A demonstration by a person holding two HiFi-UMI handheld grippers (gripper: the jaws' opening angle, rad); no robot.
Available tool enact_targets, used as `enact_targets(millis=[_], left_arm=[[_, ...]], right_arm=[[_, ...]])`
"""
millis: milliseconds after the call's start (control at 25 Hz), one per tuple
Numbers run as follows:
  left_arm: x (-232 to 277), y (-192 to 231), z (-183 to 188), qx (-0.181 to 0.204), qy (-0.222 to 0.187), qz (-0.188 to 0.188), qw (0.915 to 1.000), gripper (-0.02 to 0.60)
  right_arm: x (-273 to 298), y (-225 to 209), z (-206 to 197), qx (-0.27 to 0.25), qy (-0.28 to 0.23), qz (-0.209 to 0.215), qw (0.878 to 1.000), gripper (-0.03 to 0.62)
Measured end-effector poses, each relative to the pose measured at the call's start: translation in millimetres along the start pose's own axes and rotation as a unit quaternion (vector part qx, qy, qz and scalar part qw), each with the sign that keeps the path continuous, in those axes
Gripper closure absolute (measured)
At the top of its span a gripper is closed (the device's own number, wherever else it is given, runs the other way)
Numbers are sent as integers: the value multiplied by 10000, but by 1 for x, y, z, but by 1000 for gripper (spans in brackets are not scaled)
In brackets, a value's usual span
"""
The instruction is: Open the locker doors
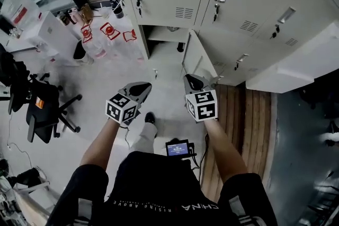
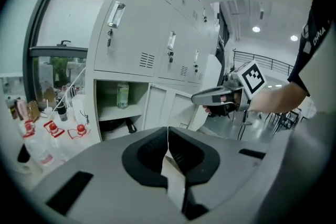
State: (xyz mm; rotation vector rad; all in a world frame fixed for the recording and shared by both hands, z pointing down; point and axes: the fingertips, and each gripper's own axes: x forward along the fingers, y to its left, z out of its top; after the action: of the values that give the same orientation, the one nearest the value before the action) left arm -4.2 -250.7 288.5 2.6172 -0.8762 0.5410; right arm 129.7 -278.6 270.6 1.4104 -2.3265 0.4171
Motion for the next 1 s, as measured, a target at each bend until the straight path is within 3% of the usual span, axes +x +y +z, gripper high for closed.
enact_targets(millis=[240, 560, 760, 1000], left_arm=[[-28, -36, -31, -120, 132, -23, 9998, 561], [-53, -59, -40, 301, 202, -378, 9986, 561], [-97, -63, -67, 489, 213, -491, 9974, 561], [-164, -67, -104, 262, 4, -653, 9975, 561]], right_arm=[[-26, 26, -34, 52, 215, 244, 9995, 559], [-58, 52, -58, 361, 233, -143, 9990, 557], [-69, 103, -68, 315, 303, -343, 9985, 558], [-92, 177, -75, 166, 385, -595, 9973, 559]])
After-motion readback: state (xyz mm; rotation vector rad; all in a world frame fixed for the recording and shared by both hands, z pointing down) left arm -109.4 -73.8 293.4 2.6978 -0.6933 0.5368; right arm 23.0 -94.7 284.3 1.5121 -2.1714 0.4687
